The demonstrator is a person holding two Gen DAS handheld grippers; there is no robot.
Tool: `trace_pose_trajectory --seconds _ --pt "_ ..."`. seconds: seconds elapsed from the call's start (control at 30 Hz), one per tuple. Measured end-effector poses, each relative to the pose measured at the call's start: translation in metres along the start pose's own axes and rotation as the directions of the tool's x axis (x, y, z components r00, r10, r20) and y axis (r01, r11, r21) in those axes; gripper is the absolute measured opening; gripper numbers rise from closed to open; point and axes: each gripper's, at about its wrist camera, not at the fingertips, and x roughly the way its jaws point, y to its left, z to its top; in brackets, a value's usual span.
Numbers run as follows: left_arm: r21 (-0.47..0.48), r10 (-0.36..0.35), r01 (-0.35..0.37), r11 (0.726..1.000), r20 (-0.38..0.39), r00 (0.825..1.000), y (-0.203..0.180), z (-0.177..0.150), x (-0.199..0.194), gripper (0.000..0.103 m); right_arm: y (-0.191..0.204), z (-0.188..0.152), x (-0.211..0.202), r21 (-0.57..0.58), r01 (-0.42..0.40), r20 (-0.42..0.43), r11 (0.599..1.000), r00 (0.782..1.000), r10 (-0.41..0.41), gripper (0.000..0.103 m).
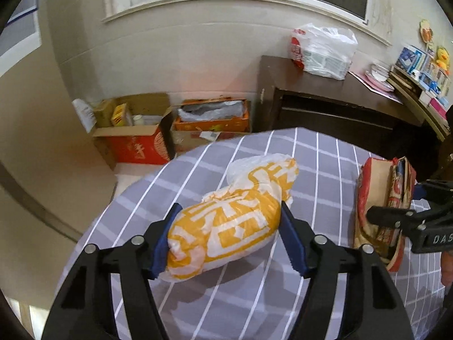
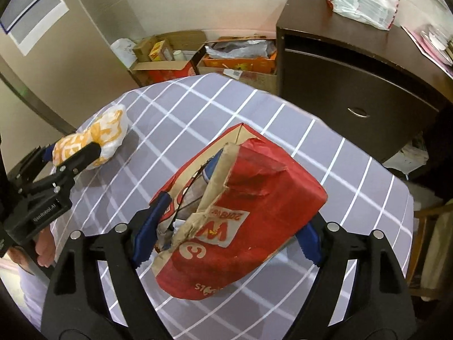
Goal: Collect trash
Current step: 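Grasp the red paper bag with the right tool while the left tool grasps the orange-white bag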
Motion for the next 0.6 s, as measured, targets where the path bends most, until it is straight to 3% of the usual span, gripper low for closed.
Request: trace_pose_trajectory --seconds 0.27,0.6 --pt "-0.083 0.044 -0.041 0.996 0.034 0.998 0.025 -0.041 -0.052 0.066 0.044 -0.027 -0.020 -0.073 -0.036 0.003 0.997 0.999 0.036 0.080" --pt "-0.169 0.127 -0.114 0.979 0.070 0.989 0.070 -0.101 -0.119 0.066 0.140 -0.069 -0.033 -0.231 -0.122 -0.019 0.965 0.992 0.121 0.080"
